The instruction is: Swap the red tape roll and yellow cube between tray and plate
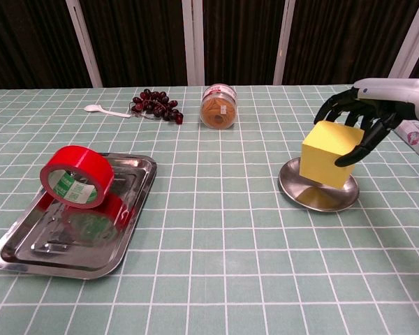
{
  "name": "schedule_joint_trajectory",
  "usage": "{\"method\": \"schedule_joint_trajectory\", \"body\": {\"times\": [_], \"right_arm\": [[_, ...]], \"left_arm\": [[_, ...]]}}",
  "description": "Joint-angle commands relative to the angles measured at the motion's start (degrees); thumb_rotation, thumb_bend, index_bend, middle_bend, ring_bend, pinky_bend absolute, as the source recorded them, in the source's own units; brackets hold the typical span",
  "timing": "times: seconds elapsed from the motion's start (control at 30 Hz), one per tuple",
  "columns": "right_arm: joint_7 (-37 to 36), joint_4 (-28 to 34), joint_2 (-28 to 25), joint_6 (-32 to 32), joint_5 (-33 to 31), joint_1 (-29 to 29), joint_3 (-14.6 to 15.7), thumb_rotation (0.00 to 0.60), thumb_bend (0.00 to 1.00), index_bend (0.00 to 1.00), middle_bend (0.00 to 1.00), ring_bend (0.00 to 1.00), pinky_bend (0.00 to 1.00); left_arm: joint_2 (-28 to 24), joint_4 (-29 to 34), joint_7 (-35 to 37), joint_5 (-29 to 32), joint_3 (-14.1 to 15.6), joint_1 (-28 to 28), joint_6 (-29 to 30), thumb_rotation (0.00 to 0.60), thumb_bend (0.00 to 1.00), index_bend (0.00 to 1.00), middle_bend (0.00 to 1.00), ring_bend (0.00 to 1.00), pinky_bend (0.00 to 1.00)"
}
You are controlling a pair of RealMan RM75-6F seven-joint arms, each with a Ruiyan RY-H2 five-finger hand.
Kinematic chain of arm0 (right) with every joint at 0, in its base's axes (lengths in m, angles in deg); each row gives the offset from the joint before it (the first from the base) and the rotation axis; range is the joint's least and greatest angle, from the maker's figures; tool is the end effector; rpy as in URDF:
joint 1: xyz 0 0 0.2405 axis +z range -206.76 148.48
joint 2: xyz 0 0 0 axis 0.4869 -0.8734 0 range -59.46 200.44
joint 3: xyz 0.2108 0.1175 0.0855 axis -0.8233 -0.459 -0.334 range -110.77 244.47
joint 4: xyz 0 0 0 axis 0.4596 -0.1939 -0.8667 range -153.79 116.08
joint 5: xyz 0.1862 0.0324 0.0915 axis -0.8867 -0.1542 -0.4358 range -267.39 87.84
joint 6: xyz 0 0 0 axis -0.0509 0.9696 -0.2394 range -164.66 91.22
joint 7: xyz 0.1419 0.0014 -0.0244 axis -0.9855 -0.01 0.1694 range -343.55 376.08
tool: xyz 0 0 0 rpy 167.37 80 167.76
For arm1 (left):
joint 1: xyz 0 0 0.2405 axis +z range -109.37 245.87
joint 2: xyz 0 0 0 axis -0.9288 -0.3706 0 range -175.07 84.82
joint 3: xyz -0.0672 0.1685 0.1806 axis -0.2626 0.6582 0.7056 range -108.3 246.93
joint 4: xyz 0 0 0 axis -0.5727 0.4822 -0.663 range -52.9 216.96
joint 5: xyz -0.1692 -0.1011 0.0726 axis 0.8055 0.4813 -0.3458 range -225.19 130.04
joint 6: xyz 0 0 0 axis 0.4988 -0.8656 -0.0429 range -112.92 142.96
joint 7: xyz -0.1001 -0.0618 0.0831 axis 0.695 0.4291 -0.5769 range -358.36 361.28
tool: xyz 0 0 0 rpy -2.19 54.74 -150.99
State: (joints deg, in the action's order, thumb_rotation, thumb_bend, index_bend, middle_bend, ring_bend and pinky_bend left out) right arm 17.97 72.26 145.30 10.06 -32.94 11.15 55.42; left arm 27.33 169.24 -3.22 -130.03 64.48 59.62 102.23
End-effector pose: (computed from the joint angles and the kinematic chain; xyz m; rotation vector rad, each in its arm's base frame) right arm -0.1881 -0.3528 0.0450 1.6926 -1.3423 0.9309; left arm -0.3056 0.2085 0.1329 -1.3301 -0.8268 -0.9459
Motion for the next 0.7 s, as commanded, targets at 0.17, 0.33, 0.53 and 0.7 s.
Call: {"method": "schedule_joint_trajectory", "body": {"times": [0.17, 0.33, 0.53, 0.7], "right_arm": [[-2.7, -3.2, 1.4, -2.5, 2.3, -0.2, 1.1, 0.6, 0.15, 0.35, 0.25, 0.28, 0.33], [-2.1, -3.3, 0.8, -5.6, 0.5, 0.8, 1.8, 0.6, 0.01, 0.16, 0.05, 0.07, 0.14], [-2.4, -2.3, 1.5, -3.8, -0.9, 0.5, 0.9, 0.6, 0.0, 0.0, 0.0, 0.0, 0.02], [-2.4, -0.1, -0.6, -0.4, -1.2, -0.7, -0.2, 0.6, 0.0, 0.0, 0.0, 0.0, 0.0]], "left_arm": [[0.4, -0.1, -0.5, 0.1, -0.3, 0.0, -0.1, 0.6, 0.01, 0.21, 0.0, 0.0, 0.0], [0.3, 0.2, -0.8, 0.2, -0.3, 0.1, -0.4, 0.6, 0.01, 0.22, 0.0, 0.0, 0.0], [0.4, -0.1, -0.6, 0.3, -0.6, 0.3, -0.2, 0.6, 0.01, 0.22, 0.0, 0.0, 0.0], [0.5, -0.7, -1.0, 0.6, -0.9, 0.3, -0.3, 0.6, 0.01, 0.22, 0.0, 0.0, 0.0]]}}
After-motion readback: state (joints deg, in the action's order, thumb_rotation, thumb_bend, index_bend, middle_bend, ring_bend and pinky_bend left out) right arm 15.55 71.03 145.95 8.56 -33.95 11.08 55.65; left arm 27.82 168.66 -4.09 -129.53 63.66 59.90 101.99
